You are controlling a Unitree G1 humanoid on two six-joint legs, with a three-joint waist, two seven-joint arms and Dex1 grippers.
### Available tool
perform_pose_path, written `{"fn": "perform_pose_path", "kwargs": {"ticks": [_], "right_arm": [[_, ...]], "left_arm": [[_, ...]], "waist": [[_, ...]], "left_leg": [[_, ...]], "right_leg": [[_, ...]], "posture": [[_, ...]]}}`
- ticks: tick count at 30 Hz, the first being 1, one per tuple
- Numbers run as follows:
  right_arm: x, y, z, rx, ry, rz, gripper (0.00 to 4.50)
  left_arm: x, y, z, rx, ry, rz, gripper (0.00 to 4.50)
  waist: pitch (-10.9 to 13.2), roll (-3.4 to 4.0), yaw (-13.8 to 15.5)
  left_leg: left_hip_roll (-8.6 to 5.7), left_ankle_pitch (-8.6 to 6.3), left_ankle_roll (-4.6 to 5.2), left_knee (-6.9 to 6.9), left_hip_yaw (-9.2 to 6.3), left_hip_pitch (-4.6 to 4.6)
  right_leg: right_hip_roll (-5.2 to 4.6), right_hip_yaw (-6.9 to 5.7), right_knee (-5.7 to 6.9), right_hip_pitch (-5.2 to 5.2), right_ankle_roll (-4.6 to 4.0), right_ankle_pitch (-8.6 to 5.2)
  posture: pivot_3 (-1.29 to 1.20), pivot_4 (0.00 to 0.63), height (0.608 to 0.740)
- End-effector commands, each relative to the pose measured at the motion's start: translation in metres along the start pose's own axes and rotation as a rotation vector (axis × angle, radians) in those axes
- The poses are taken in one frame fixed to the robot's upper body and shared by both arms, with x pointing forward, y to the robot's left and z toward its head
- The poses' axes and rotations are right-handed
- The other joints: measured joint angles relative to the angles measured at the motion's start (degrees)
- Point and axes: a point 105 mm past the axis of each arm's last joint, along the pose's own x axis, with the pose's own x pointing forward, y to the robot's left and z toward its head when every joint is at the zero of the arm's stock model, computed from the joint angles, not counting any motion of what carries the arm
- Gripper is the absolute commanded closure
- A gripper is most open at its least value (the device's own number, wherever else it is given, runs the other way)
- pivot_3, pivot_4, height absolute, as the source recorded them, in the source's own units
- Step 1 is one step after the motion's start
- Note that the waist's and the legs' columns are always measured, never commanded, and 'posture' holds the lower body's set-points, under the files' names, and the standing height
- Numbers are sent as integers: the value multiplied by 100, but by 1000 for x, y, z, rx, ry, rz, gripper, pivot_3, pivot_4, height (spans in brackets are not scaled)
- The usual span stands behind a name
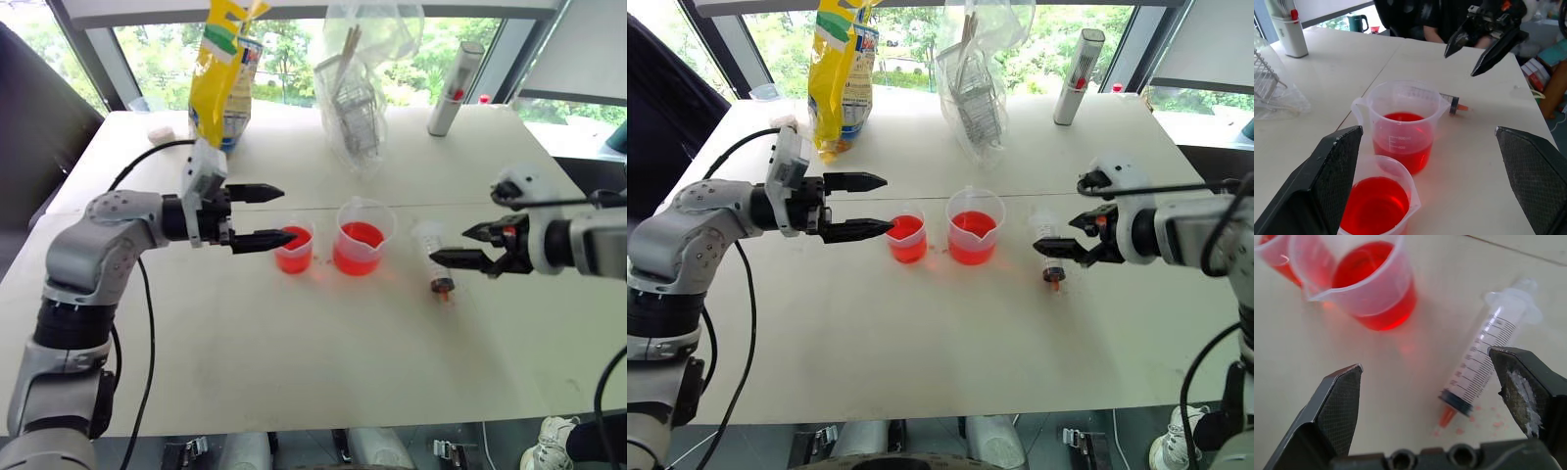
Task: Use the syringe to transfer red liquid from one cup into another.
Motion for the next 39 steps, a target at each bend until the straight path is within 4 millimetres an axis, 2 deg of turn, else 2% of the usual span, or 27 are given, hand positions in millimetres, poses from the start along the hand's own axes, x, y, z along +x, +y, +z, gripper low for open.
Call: {"fn": "perform_pose_path", "kwargs": {"ticks": [1, 6, 11, 18, 21, 24, 26, 28, 29, 31, 35, 37, 39], "right_arm": [[16, -29, -1, 153, 77, -78, 26], [42, -48, -2, 294, 158, -98, 26], [65, -57, 1, 307, 208, -128, 26], [94, -52, -7, 259, 299, -116, 26], [100, -50, -9, 238, 322, -108, 26], [105, -46, -10, 214, 345, -104, 829], [105, -45, -11, 206, 354, -101, 1869], [103, -45, -12, 209, 358, -101, 2812], [101, -46, -12, 216, 353, -105, 3082], [93, -49, -6, 235, 324, -124, 3100], [66, -48, 21, 200, 174, -146, 3100], [37, -32, 68, 53, -131, -104, 3100], [5, -18, 96, -15, -349, -96, 3100]], "left_arm": [[3, -1, 7, 45, -21, -10, 0], [6, -1, 5, 52, -30, -5, 0], [4, -5, 0, 51, -17, 11, 0], [3, -6, 2, 52, -27, 43, 0], [3, -8, 2, 52, -29, 48, 0], [3, -7, 3, 53, -30, 58, 0], [3, -7, 3, 55, -31, 62, 0], [4, -5, 4, 57, -32, 65, 0], [5, -4, 5, 58, -34, 65, 0], [8, -3, 7, 62, -38, 61, 0], [12, 1, 12, 72, -52, 49, 0], [15, 6, 19, 73, -72, 39, 0], [18, 10, 24, 73, -89, 26, 0]], "waist": [[0, 0, 11], [-1, 1, 24], [-1, 3, 6], [-1, 3, 12], [-3, 0, 7], [-4, 0, 1], [-4, 0, 0], [-4, -1, 1], [-4, -1, 1], [-3, 0, 4], [0, 9, 29], [0, 9, 42], [1, 10, 67]], "left_leg": [[0, 0, 0, -1, 0, -2], [-1, 0, 0, -3, 5, -16], [-2, -2, 4, -4, 10, -14], [-3, -3, 5, 1, 7, -15], [-4, -3, 5, 10, 7, -13], [-4, -3, 5, 12, 8, -5], [-4, -3, 5, 12, 7, -5], [-5, -3, 5, 11, 5, -4], [-5, -3, 5, 10, 4, -4], [-4, -3, 5, 8, 4, -4], [-4, -3, 4, 7, 1, -15], [-5, -3, 4, 5, 2, -16], [-6, -3, 4, 1, 1, -18]], "right_leg": [[0, 0, 0, -2, 0, 0], [2, 2, 1, -19, 0, 1], [4, 6, 4, -21, 0, 1], [9, 4, 9, -20, 1, 2], [8, 4, 12, -15, 2, 2], [6, 4, 12, -7, 2, 2], [9, 4, 15, -8, 2, 2], [14, 3, 15, -8, 2, 2], [17, 3, 15, -8, 2, 2], [19, 3, 17, -10, 1, 3], [18, 1, 19, -21, 1, 2], [11, 1, 17, -20, 1, 2], [7, -2, 15, -21, 3, 2]], "posture": [[0, 150, 739], [0, 150, 739], [0, 150, 739], [0, 150, 739], [0, 150, 739], [0, 150, 739], [0, 150, 739], [0, 150, 739], [0, 150, 739], [0, 150, 739], [0, 150, 739], [0, 150, 739], [0, 150, 739]]}}
